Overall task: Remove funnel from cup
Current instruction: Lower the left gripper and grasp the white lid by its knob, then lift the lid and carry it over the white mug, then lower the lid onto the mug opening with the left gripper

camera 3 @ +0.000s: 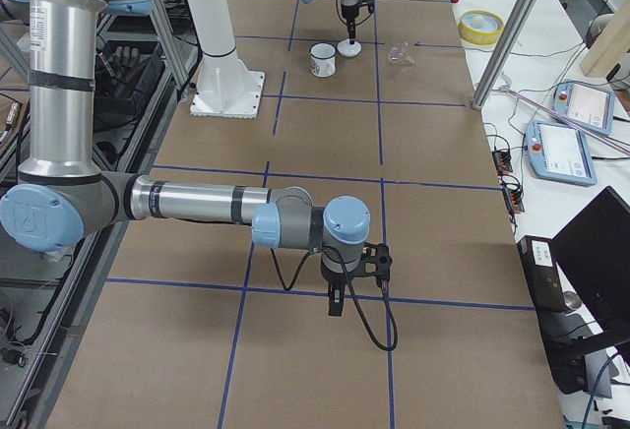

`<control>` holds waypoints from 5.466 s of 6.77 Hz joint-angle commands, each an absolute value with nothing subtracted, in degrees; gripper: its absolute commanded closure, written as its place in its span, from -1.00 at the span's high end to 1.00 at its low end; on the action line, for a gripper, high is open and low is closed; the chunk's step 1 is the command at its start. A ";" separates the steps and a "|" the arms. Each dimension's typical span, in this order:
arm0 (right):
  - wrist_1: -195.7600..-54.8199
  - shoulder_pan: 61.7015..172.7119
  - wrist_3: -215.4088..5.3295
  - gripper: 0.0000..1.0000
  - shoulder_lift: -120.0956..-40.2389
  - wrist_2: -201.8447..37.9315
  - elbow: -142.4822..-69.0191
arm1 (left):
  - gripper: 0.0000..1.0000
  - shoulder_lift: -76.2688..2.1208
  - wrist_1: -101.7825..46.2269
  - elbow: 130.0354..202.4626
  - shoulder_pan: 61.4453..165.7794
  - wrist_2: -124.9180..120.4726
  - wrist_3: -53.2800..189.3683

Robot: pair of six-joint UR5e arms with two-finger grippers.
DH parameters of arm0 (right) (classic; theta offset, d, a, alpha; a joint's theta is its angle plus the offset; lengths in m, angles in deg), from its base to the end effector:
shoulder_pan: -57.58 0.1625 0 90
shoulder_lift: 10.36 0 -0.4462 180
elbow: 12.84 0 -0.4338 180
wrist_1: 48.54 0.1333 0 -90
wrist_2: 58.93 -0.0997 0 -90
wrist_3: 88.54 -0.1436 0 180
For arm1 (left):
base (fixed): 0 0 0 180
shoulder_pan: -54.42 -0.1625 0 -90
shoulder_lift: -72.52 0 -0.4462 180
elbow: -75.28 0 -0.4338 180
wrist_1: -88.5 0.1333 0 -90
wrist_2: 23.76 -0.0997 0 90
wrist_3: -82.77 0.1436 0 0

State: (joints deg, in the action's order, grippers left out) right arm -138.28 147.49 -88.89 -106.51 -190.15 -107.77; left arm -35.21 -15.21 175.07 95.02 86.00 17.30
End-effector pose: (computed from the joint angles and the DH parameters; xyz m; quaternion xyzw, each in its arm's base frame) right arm 0.0379 -0.4838 0.7250 -0.0092 -0.3520 0.0051 0.9360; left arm 0.4647 -0.5099 0.4230 0.0514 0.3788 -0.0691 0.9215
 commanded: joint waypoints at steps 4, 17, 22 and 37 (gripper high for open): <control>-138.28 147.49 -88.89 1.00 -106.51 -190.16 -107.77 | 0.05 -35.23 -15.30 174.77 94.93 86.11 17.21; -138.28 147.49 -88.89 1.00 -106.51 -190.16 -107.77 | -1.00 -49.44 21.69 195.60 104.08 92.94 14.42; -138.28 147.49 -88.89 1.00 -106.51 -190.16 -107.77 | -1.00 -50.79 21.09 194.99 90.38 87.18 -2.37; -138.28 147.49 -88.89 1.00 -106.51 -190.16 -107.68 | -1.00 -49.82 15.29 189.01 87.64 86.37 -2.66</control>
State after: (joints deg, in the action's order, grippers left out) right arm -138.28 147.49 -88.89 -106.51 -190.15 -107.76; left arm -49.88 15.29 189.11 87.98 86.36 -2.66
